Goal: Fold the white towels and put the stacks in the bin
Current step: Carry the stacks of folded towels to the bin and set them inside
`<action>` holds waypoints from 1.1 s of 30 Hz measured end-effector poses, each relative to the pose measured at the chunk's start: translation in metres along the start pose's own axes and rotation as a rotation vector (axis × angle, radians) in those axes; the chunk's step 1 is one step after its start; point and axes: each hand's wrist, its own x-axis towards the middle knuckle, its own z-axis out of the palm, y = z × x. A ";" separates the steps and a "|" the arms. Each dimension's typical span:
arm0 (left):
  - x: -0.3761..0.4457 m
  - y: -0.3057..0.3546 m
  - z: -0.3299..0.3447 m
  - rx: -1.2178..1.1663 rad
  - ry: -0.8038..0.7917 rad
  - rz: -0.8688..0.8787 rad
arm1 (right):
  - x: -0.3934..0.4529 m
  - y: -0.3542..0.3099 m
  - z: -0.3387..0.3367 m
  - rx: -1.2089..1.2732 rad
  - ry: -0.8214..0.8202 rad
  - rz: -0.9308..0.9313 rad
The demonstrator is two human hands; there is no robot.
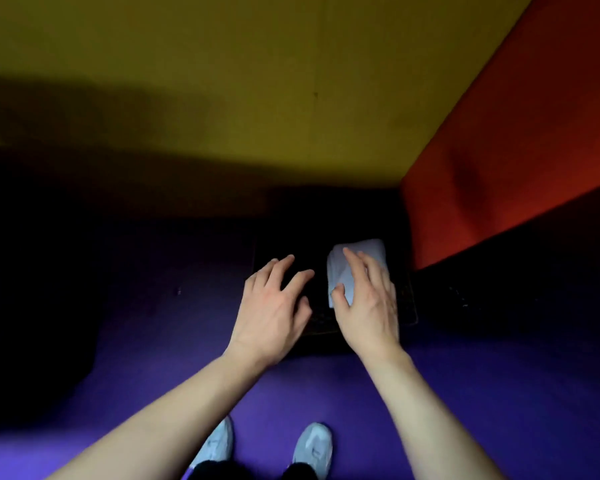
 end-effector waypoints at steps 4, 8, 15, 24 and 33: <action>-0.039 -0.021 -0.075 -0.020 0.100 -0.095 | -0.004 -0.086 -0.022 0.082 -0.022 -0.091; -0.081 -0.061 -0.138 -0.037 0.214 -0.217 | -0.013 -0.175 -0.024 0.131 -0.091 -0.185; -0.159 -0.165 -0.226 -0.023 0.339 -0.406 | -0.037 -0.329 0.014 0.196 -0.206 -0.337; -0.213 -0.331 -0.283 -0.045 0.380 -0.539 | -0.043 -0.495 0.118 0.246 -0.279 -0.448; -0.128 -0.470 -0.309 0.035 0.474 -0.626 | 0.040 -0.597 0.192 0.176 -0.325 -0.507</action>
